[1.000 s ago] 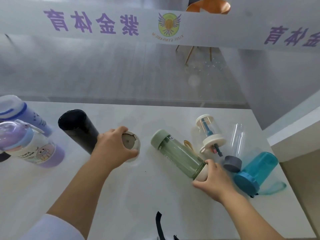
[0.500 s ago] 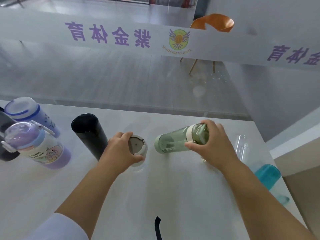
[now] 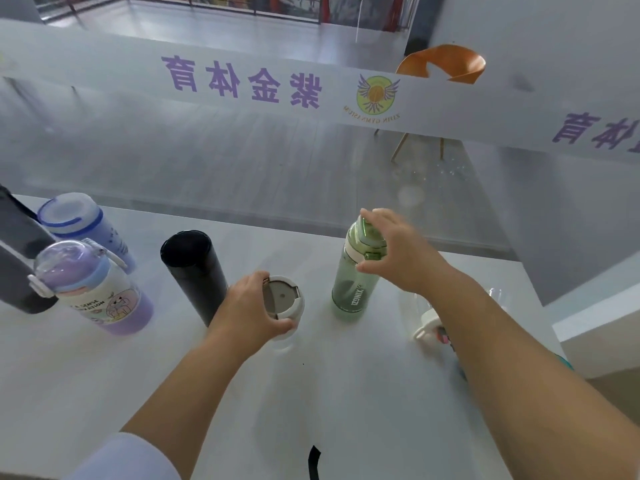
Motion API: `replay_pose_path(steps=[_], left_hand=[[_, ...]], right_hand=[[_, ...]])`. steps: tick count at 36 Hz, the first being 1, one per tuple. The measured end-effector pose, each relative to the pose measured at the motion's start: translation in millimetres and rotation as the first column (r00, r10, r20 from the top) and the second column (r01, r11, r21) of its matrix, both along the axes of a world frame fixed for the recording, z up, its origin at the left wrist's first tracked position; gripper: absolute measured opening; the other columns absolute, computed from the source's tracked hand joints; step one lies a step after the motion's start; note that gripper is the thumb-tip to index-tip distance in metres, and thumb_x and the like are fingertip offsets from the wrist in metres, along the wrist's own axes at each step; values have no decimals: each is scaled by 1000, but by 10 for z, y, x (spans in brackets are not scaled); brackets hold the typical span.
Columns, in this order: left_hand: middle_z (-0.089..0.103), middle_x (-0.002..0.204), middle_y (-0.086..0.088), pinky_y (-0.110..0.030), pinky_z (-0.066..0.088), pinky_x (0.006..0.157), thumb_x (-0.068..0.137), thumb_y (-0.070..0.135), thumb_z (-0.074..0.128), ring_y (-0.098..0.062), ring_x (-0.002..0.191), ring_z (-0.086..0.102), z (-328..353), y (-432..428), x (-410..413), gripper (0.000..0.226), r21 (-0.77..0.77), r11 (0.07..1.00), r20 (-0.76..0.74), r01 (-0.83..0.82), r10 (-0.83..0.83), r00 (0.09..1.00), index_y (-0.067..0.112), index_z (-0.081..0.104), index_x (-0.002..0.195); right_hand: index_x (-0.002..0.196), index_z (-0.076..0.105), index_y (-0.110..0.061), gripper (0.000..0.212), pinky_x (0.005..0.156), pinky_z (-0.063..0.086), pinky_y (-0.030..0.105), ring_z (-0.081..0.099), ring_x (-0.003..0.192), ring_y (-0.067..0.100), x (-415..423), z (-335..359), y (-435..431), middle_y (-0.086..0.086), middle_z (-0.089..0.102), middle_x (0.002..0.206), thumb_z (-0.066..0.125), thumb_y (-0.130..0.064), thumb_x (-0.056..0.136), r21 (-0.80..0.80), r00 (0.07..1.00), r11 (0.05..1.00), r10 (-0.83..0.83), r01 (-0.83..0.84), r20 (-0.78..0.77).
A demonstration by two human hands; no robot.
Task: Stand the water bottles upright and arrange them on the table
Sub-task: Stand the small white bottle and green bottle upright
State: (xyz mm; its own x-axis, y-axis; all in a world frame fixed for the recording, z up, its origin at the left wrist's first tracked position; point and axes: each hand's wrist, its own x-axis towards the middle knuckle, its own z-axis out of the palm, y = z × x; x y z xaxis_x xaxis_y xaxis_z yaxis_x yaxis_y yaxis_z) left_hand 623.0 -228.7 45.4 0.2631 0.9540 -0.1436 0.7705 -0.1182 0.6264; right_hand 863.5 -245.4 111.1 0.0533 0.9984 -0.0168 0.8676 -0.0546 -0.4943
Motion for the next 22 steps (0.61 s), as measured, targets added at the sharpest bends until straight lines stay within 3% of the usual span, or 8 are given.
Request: replay_pose_path(steps=[7,14,18,22], left_hand=[[55,111,0,-26,42,85,66,37,78,-19,103,48,17,-38,0,65,15,999,-25,38,-38,999,20,47,120],[50,126,0,-29,42,95,73,44,72,-20,114,45,110,-9,-17,72,-17,990,-141,138,-139,980,17,39,131],[44,139,0,-35,38,105,78,47,67,-24,125,42,202,6,-21,79,20,979,-176,200,-194,965,17,31,142],[46,136,2,-33,38,104,81,44,65,-23,123,43,340,-63,-21,61,131,958,-161,256,-234,959,19,45,133]], right_hand=[[147,22,-24,89,103,29,25,32,134,20,7,-20,-38,-2,25,150,75,-28,76,-1,1000,1000,4,-4,28],[147,23,-23,86,107,31,32,30,138,23,-34,44,-84,3,22,154,73,-29,77,-20,999,999,-29,30,38],[143,33,-20,75,104,30,27,36,134,22,-58,139,-169,3,32,150,71,-30,79,43,996,997,-69,66,54],[132,48,-20,58,96,33,23,48,121,18,-54,214,-366,2,50,135,71,-29,79,125,988,982,-146,140,41]])
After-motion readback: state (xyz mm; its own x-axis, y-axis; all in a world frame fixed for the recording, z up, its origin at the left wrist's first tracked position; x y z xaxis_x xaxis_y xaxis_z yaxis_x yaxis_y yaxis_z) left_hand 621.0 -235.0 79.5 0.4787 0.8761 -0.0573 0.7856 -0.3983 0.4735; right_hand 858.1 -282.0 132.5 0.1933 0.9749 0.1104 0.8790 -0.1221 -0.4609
